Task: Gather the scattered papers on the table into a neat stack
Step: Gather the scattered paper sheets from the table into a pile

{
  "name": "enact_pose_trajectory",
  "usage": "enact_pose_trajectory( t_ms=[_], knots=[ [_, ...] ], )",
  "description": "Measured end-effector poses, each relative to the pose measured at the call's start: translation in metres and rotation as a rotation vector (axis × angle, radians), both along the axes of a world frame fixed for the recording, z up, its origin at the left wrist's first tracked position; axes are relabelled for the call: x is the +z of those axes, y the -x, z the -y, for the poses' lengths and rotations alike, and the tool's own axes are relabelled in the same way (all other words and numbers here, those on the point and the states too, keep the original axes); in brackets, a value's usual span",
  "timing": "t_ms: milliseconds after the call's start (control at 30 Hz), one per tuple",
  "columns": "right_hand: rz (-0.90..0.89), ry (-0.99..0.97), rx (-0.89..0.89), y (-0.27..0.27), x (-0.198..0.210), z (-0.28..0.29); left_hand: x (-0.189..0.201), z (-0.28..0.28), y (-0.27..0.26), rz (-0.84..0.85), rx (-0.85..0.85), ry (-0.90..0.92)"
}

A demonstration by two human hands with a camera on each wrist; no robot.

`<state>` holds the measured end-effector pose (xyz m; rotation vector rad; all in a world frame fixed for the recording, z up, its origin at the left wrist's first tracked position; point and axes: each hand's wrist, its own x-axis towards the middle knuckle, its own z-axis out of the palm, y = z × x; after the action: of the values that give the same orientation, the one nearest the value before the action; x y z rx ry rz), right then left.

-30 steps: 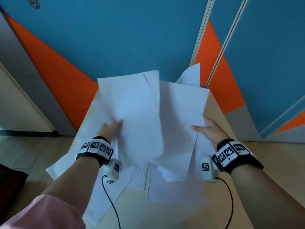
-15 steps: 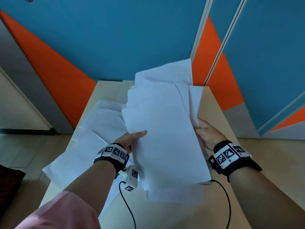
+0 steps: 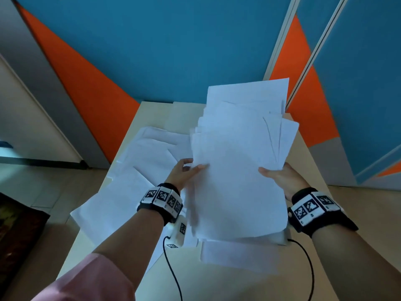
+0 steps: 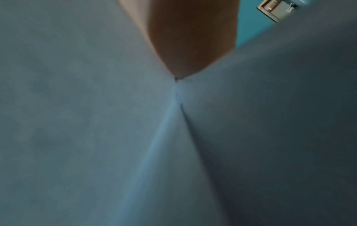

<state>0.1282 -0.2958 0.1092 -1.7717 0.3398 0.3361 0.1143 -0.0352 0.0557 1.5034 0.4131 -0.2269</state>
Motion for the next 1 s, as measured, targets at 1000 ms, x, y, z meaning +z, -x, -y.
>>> enact_pose_trajectory(
  t_ms=[1000],
  knots=[
    [0.008,0.179,0.060,-0.022,0.011,0.000,-0.042,-0.138,0.121,-0.369,0.609,-0.420]
  ],
)
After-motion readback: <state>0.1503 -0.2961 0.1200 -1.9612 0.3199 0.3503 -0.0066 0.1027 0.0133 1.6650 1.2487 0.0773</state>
